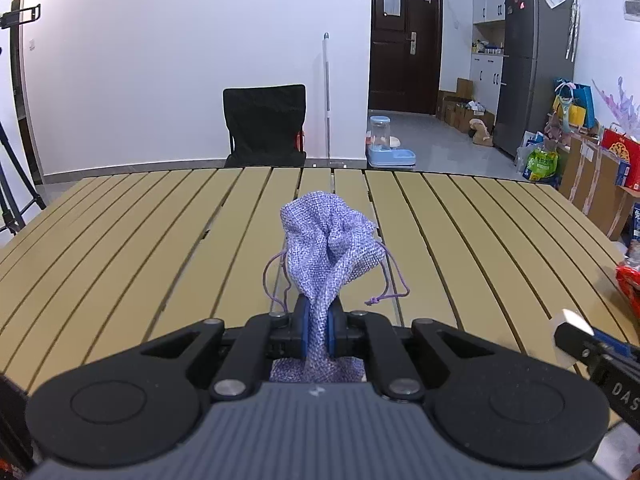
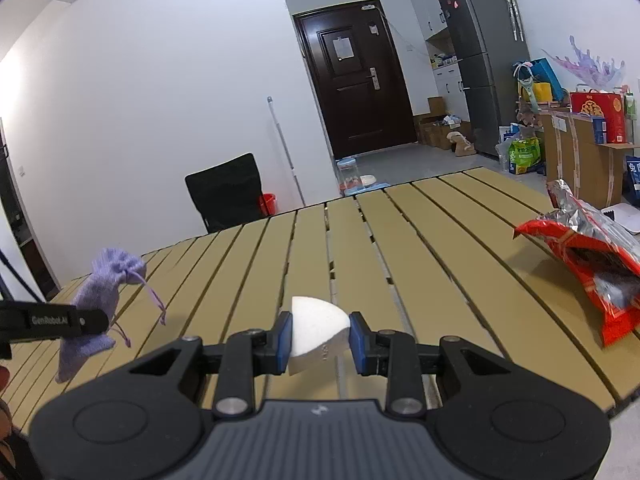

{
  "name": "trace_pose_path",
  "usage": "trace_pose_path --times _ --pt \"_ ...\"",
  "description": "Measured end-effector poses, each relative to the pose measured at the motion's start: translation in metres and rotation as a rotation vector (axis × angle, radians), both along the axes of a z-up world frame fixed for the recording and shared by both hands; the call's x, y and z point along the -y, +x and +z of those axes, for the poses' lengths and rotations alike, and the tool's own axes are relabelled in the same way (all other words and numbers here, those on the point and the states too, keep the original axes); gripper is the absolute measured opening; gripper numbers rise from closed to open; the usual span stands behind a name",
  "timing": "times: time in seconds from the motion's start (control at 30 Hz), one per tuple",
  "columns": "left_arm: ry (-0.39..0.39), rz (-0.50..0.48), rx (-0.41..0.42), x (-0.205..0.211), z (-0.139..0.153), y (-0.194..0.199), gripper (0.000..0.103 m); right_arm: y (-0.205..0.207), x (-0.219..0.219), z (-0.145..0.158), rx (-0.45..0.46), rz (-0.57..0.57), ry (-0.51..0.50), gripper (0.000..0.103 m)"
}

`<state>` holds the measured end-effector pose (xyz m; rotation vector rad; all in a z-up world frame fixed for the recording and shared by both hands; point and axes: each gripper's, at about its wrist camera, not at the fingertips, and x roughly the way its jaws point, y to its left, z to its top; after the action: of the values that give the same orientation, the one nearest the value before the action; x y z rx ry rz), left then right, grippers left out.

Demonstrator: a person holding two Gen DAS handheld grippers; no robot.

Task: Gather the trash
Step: 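Carry the pouch and white foam wedge down over the black bin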

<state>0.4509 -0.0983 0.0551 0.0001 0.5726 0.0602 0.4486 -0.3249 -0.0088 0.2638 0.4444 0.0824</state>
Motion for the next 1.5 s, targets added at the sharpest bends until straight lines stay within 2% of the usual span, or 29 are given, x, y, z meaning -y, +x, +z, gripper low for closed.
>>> trace_pose_path --times 0.4,0.77,1.17,1.5 --pt "-0.001 0.012 0.019 -0.027 0.012 -0.064 0.009 -0.064 -0.038 0.017 0.002 0.048 -0.038 0.029" --pt "0.0 0.021 0.023 -0.049 0.009 -0.121 0.009 -0.124 -0.063 0.026 -0.005 0.086 -0.078 0.029" --pt "0.011 0.021 0.017 -0.072 -0.006 -0.189 0.009 -0.186 -0.091 0.027 -0.007 0.127 -0.122 0.029" --pt "0.034 0.014 -0.007 -0.08 -0.025 -0.236 0.009 -0.233 -0.108 0.011 -0.029 0.156 -0.134 0.029"
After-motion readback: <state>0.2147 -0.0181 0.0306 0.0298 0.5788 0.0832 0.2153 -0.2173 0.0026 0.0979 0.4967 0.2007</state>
